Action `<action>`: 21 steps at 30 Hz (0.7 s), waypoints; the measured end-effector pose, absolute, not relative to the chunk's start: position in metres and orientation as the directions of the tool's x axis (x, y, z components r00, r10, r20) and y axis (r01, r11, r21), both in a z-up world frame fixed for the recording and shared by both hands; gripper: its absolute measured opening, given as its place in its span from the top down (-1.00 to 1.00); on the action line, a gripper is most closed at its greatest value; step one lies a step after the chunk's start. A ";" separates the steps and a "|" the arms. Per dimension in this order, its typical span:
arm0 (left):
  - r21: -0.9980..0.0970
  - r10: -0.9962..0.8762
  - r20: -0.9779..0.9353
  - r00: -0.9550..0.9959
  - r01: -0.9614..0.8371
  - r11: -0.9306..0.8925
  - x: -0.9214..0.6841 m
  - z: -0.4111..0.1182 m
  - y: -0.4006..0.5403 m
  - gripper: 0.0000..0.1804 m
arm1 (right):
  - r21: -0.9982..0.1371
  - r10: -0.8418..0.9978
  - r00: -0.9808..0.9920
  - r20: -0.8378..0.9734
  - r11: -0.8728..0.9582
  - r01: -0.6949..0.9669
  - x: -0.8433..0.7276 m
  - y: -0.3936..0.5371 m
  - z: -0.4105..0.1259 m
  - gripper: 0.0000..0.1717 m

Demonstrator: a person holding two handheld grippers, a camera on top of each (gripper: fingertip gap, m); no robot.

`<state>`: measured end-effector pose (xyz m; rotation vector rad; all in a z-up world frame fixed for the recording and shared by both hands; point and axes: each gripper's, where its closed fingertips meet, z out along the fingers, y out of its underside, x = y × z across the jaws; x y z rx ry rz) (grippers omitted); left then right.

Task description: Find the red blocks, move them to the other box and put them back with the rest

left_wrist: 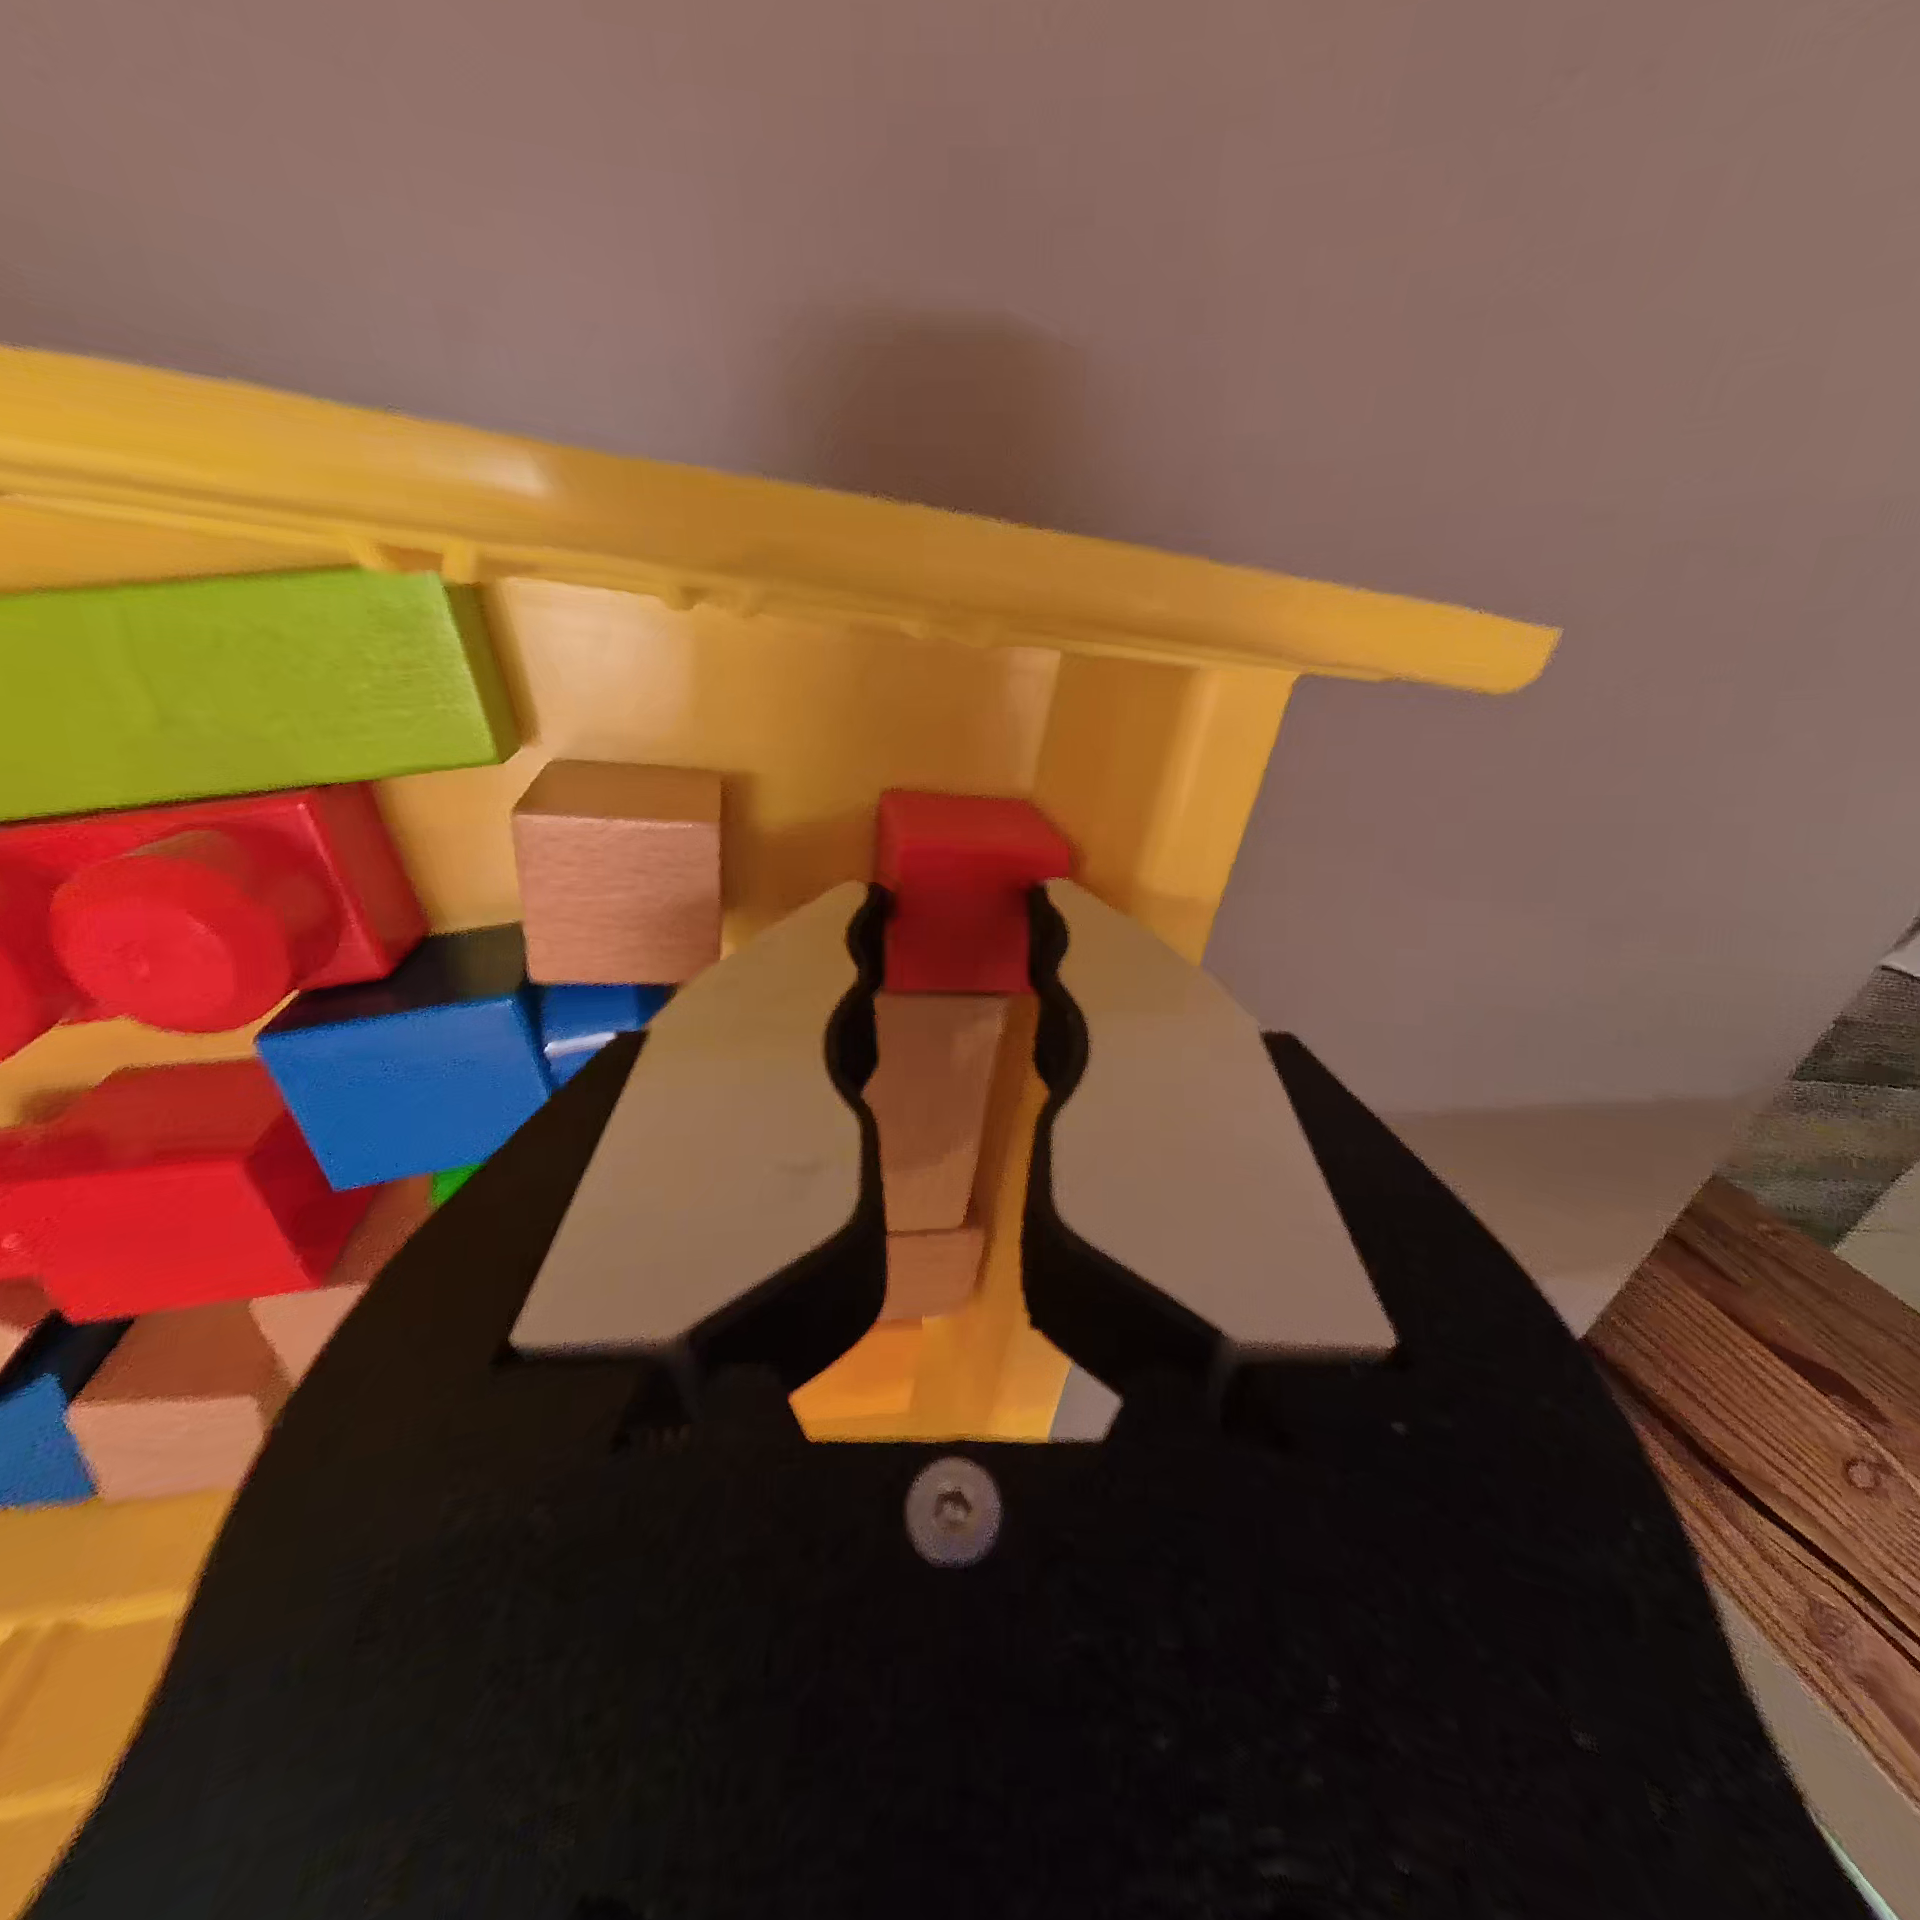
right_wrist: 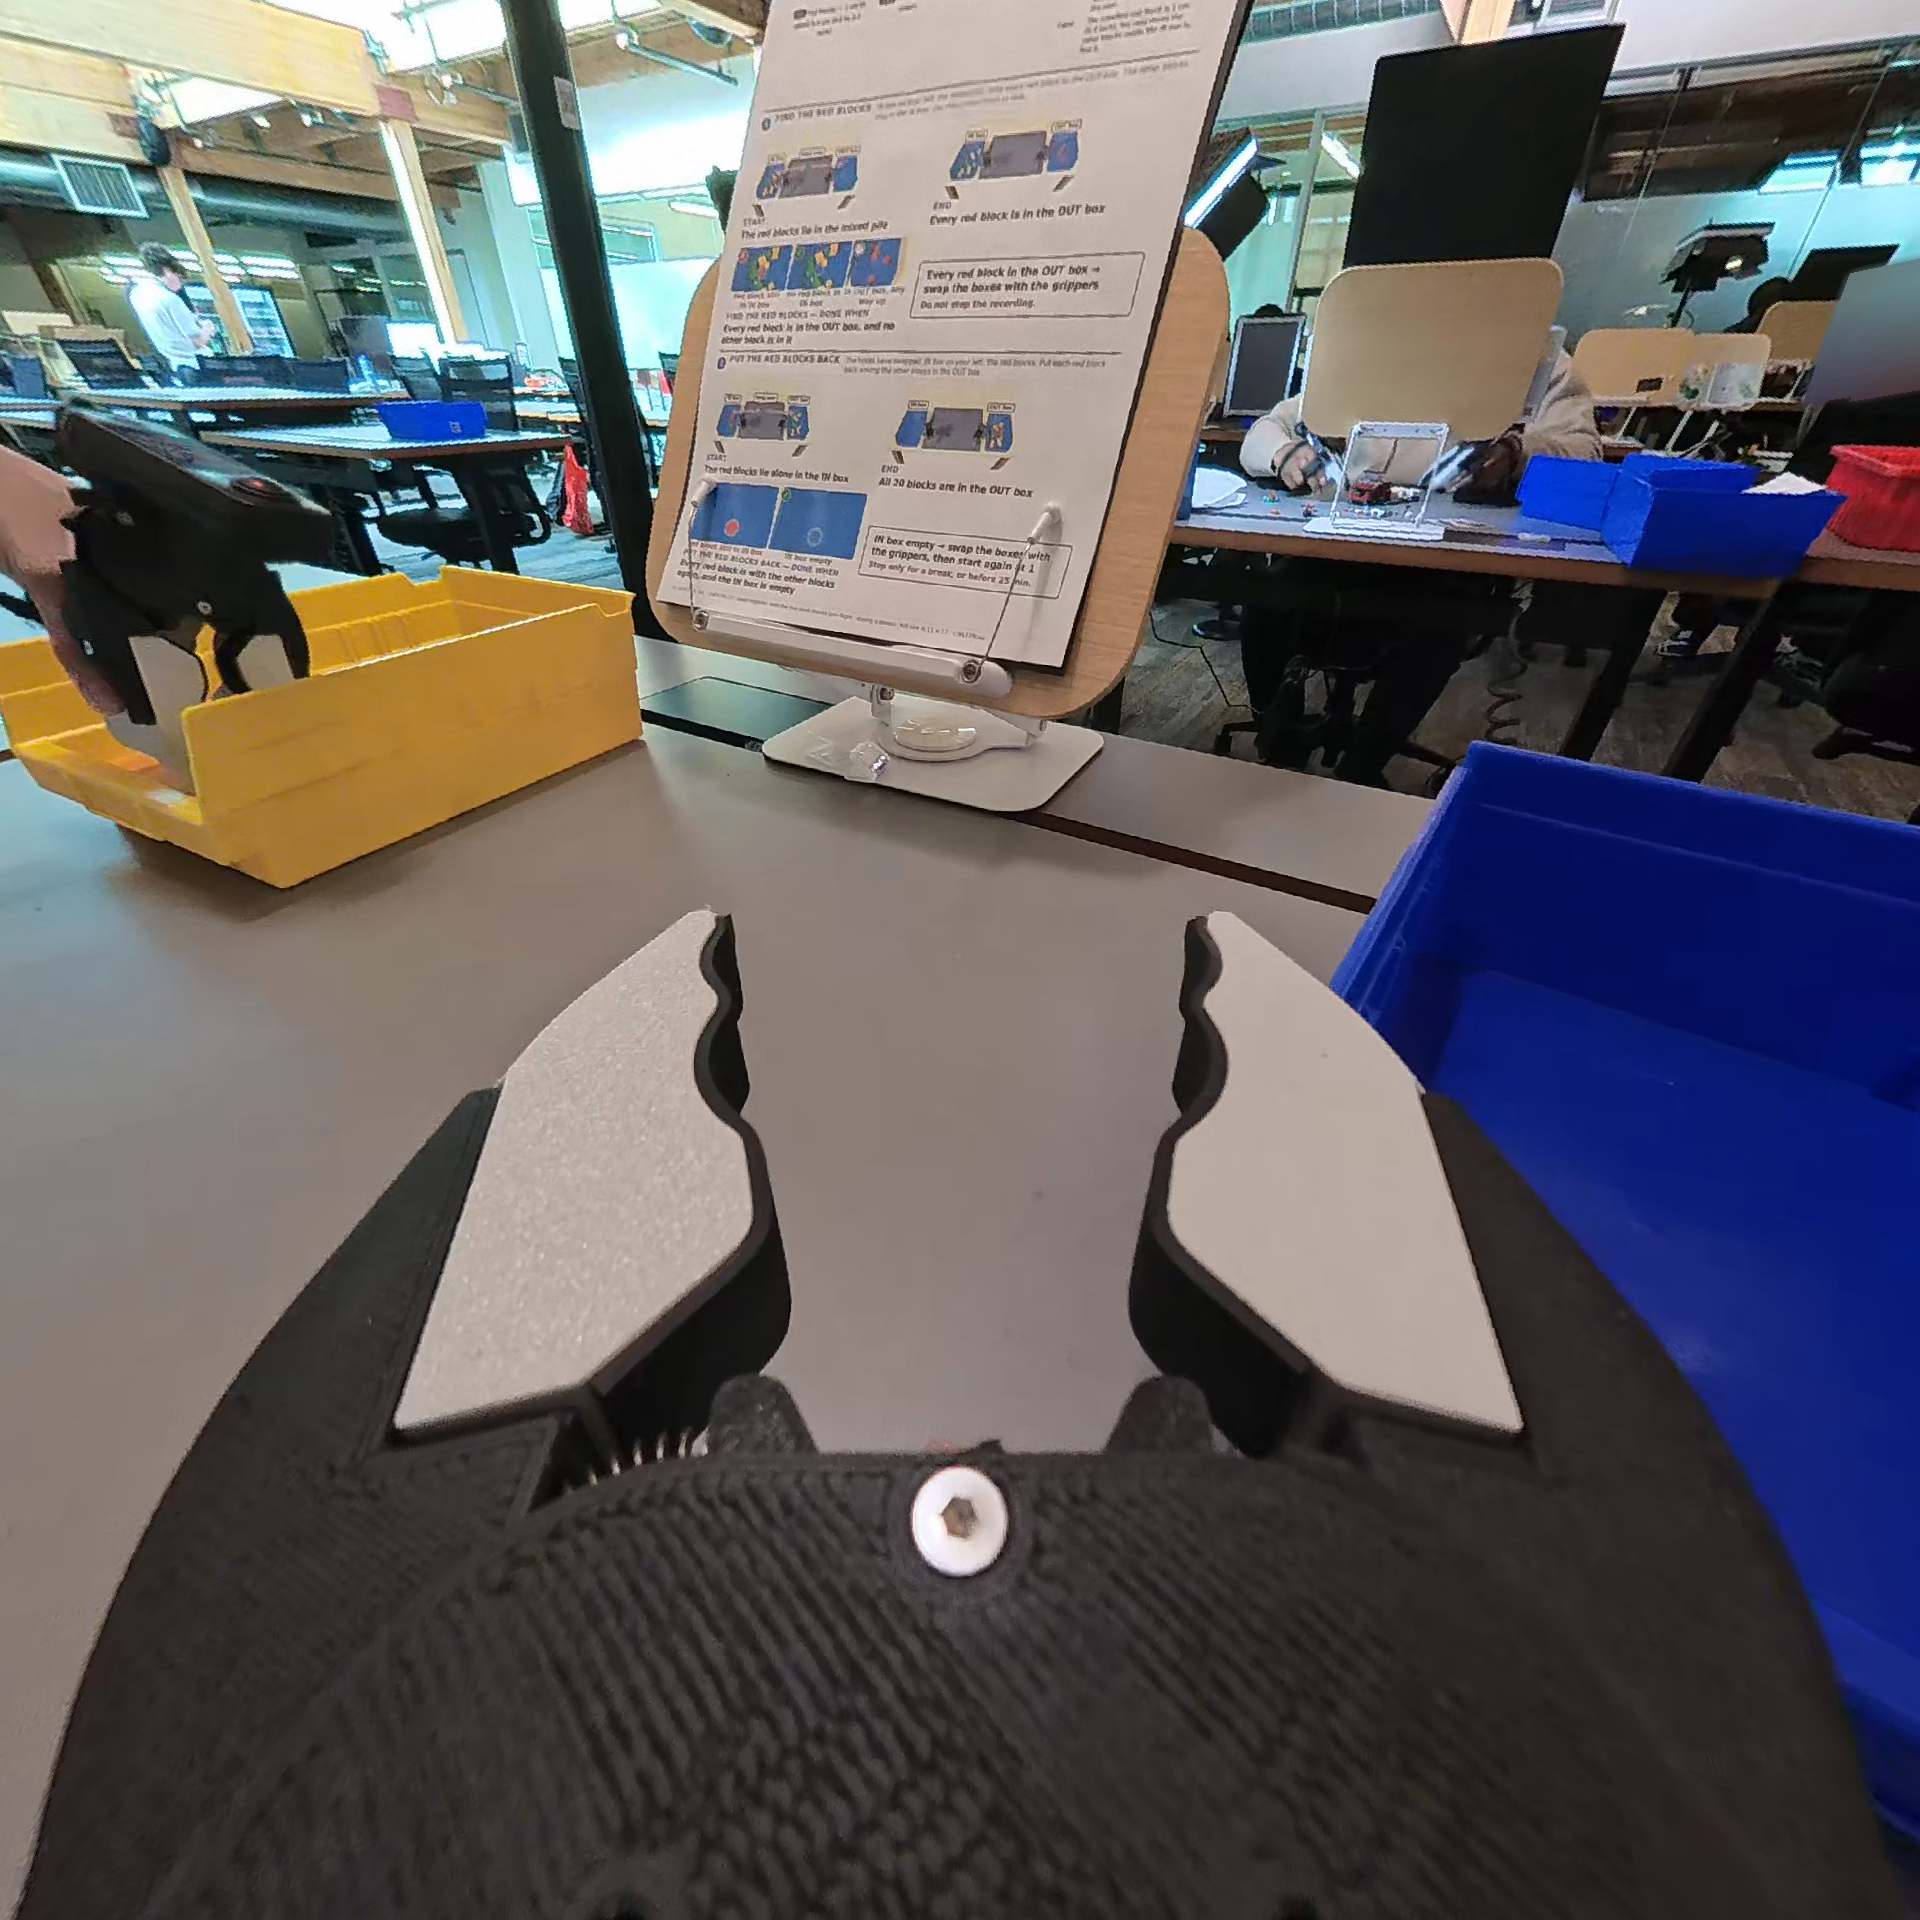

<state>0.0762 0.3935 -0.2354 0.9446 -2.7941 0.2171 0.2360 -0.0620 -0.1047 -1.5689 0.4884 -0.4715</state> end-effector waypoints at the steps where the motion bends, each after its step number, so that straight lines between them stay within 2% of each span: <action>1: -0.086 -0.586 0.232 -0.776 -0.616 0.783 0.077 -0.235 0.391 0.73 | -0.999 -0.571 0.821 0.006 -0.048 -0.026 0.236 -0.062 -0.105 0.04; 4: -0.082 -0.579 0.235 -0.780 -0.610 0.788 0.077 -0.236 0.391 0.72 | -0.998 -0.568 0.823 0.019 -0.066 -0.023 0.235 -0.060 -0.108 0.04; 7: -0.113 -0.572 0.170 -0.803 -0.592 0.798 0.083 -0.236 0.395 0.62 | -0.996 -0.574 0.818 0.046 -0.093 -0.010 0.235 -0.061 -0.111 0.03; 11: -0.174 -0.600 -0.002 -0.800 -0.590 0.788 0.102 -0.233 0.405 0.75 | -0.996 -0.580 0.813 0.045 -0.090 -0.009 0.237 -0.063 -0.110 0.03; 13: -0.193 -0.605 -0.041 -0.795 -0.588 0.785 0.104 -0.232 0.407 0.74 | -0.997 -0.578 0.815 0.035 -0.081 -0.014 0.237 -0.063 -0.109 0.03; 18: -0.219 -0.626 -0.032 -0.780 -0.605 0.765 0.098 -0.228 0.410 0.57 | -0.996 -0.579 0.814 0.052 -0.091 -0.001 0.236 -0.065 -0.108 0.03; 21: -0.198 -0.620 -0.003 -0.785 -0.607 0.770 0.092 -0.232 0.409 0.53 | -0.997 -0.583 0.812 0.040 -0.077 -0.006 0.236 -0.067 -0.106 0.04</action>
